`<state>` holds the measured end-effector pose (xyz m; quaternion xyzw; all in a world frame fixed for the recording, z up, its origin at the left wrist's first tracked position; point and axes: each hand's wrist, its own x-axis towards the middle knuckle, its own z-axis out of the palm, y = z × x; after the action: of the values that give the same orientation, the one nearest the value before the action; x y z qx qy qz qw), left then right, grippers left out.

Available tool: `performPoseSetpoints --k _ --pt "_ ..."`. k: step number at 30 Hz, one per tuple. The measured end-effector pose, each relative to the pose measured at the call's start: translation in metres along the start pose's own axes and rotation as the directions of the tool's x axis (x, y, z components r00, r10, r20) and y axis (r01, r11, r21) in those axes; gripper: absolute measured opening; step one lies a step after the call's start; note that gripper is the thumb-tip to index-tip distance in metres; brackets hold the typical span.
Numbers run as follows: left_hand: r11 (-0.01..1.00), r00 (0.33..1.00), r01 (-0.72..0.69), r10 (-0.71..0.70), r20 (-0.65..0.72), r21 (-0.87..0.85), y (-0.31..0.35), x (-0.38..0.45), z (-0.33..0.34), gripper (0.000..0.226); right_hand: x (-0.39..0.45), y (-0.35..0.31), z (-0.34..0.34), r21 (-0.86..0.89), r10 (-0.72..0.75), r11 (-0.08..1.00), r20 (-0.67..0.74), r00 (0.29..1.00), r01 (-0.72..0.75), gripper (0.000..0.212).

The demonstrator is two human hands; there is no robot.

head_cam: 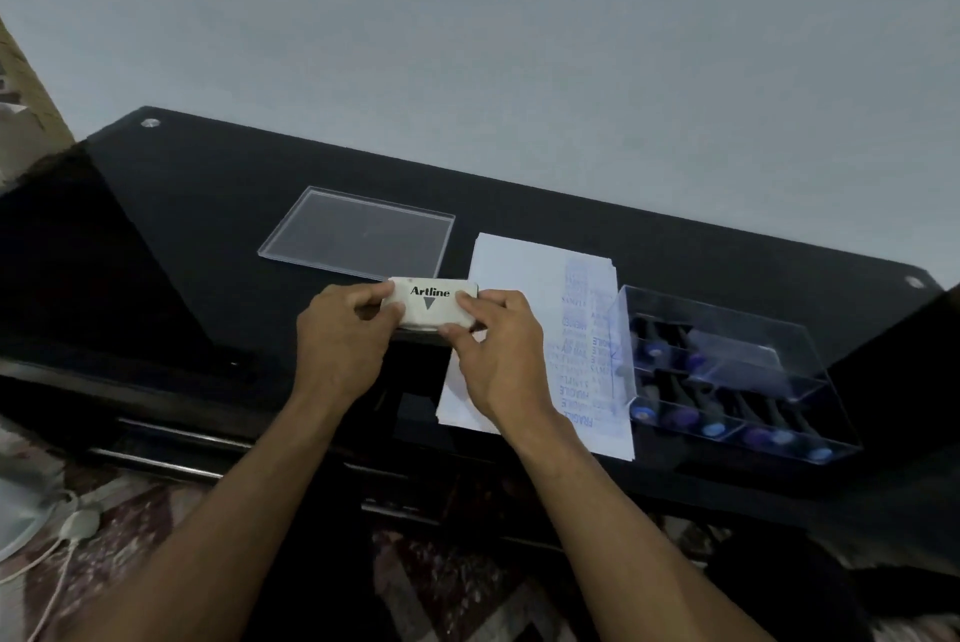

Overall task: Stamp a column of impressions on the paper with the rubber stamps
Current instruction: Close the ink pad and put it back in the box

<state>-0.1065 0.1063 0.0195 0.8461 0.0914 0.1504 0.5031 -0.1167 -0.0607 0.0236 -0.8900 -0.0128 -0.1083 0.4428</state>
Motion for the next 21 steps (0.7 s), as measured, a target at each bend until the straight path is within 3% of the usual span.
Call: performPoseSetpoints --k 8,21 --pt "0.992 0.989 -0.08 0.091 0.119 -0.098 0.064 -0.033 0.076 0.026 -0.009 0.042 -0.095 -0.032 0.1 0.994 -0.136 0.986 -0.105 0.041" --pt "0.974 0.932 -0.203 0.224 0.284 -0.1 0.149 -0.073 0.215 0.028 -0.02 0.127 -0.222 -0.105 0.182 0.969 -0.309 0.933 -0.224 0.037"
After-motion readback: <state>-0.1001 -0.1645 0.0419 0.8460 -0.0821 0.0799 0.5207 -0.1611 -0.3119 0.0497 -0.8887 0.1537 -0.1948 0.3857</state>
